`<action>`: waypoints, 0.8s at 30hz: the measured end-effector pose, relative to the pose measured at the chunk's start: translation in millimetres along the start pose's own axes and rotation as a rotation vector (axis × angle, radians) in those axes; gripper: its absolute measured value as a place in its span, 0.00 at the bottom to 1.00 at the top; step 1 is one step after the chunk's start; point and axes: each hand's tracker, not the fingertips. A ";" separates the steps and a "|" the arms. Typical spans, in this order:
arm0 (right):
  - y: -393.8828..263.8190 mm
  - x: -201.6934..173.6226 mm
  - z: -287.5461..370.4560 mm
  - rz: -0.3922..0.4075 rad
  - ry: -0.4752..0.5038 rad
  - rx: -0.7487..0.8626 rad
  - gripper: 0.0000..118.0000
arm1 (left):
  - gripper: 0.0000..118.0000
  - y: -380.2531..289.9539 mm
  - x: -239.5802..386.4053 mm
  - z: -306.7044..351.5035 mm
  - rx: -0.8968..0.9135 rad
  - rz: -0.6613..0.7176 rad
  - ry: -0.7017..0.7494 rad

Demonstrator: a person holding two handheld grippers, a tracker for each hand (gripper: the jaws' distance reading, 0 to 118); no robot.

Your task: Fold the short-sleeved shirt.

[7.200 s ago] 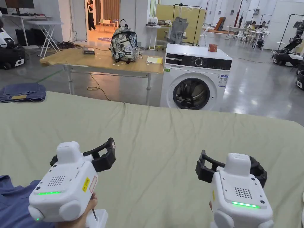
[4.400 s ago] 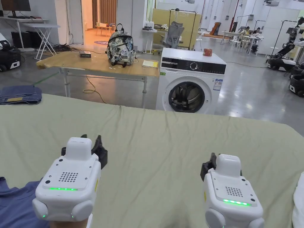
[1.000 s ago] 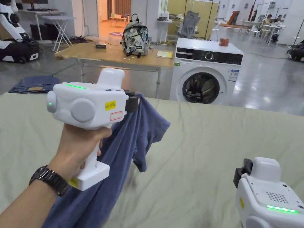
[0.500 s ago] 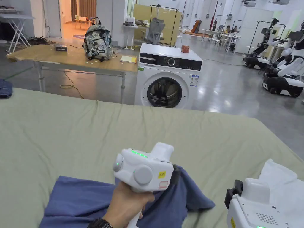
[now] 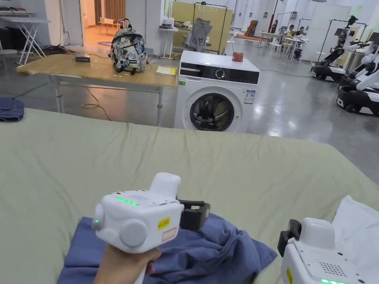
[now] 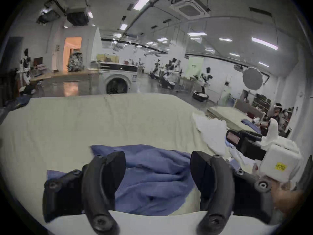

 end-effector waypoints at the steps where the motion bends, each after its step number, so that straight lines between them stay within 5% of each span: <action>1: 1.5 -5.2 -0.1 0.003 0.009 0.005 0.00 | 0.58 -3.1 -9.4 8.7 0.015 0.000 0.040; 4: 5.0 -18.4 -1.0 0.005 0.041 0.016 0.00 | 0.12 -22.0 -33.2 38.0 0.035 0.012 0.169; 7: 6.9 -32.2 -2.4 0.009 0.072 0.021 0.00 | 0.00 -43.4 -58.6 54.3 0.020 0.039 0.284; 16: 7.5 -57.8 -9.2 0.026 0.127 0.011 0.00 | 0.00 -58.1 -160.7 58.6 -0.079 0.231 0.396; 24: 2.9 -54.5 -20.4 0.035 0.117 -0.012 0.00 | 0.00 -22.1 -262.5 -3.9 -0.241 0.357 0.381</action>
